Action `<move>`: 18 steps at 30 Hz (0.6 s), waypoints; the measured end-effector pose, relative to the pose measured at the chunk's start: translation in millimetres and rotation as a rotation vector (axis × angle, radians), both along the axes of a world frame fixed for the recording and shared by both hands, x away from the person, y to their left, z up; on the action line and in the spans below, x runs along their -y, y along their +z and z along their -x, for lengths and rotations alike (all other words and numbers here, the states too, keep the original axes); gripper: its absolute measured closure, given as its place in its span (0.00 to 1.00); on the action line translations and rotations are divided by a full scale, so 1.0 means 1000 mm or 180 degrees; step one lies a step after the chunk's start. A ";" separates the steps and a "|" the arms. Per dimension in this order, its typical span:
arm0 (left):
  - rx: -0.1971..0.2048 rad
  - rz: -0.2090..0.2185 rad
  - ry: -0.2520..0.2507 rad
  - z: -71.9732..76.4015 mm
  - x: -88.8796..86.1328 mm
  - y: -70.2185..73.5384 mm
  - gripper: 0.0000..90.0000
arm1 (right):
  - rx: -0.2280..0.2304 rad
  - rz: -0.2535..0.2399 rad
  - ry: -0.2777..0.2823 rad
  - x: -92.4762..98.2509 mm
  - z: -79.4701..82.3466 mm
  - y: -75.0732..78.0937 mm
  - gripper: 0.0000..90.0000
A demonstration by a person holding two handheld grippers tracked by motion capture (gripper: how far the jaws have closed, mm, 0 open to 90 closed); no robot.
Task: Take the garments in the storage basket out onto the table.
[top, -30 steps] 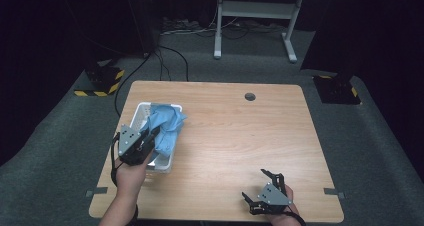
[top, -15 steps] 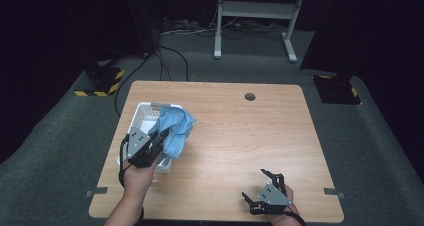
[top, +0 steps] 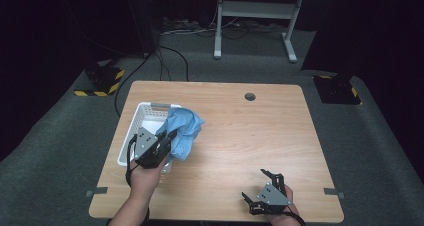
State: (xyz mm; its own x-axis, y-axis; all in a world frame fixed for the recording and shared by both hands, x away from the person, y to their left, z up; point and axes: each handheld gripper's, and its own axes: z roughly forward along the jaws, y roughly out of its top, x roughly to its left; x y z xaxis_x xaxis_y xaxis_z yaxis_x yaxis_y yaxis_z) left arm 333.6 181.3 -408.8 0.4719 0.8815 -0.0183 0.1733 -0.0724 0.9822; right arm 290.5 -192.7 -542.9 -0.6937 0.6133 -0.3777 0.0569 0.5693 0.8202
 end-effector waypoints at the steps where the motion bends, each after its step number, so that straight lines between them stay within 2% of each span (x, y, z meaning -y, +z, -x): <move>1: 0.0000 0.0001 -0.0013 0.000 0.002 0.000 0.92 | 0.0000 -0.0003 -0.0001 0.000 0.000 0.000 0.01; 13: -0.0009 0.0038 -0.0132 -0.002 0.015 -0.001 0.92 | 0.0005 -0.0006 0.0001 0.000 0.000 0.000 0.01; 18: -0.0034 0.0103 -0.0165 -0.003 0.017 -0.002 0.92 | 0.0007 -0.0003 0.0003 0.000 0.000 0.000 0.01</move>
